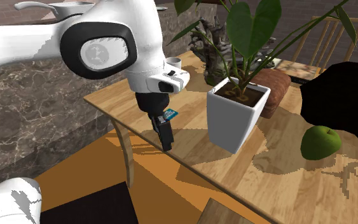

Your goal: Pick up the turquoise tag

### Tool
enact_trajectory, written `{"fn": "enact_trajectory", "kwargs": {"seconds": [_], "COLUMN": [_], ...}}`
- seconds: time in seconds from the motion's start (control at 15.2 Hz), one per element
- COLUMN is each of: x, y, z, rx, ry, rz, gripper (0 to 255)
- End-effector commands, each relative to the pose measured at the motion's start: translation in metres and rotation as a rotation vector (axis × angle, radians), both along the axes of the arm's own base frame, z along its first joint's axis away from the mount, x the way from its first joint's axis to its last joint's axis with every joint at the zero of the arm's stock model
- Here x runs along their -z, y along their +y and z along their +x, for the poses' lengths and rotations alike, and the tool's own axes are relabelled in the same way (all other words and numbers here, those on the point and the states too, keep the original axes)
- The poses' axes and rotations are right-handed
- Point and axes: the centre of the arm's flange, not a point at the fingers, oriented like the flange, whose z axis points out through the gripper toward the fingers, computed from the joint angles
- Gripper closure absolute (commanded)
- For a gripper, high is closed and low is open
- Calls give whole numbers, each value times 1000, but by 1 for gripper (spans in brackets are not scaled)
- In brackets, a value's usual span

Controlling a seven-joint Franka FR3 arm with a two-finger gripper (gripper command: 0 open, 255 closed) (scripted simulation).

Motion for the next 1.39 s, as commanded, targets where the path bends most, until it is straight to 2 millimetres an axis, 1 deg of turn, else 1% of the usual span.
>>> {"fn": "enact_trajectory", "kwargs": {"seconds": [0.0,0.46,0.92,1.32], "x": [5,21,37,69], "y": [20,95,177,177], "z": [16,63,98,98], "rx": [-46,-200,-354,-354], "ry": [13,56,99,99], "rz": [7,31,54,54], "gripper": [0,0,0,0]}}
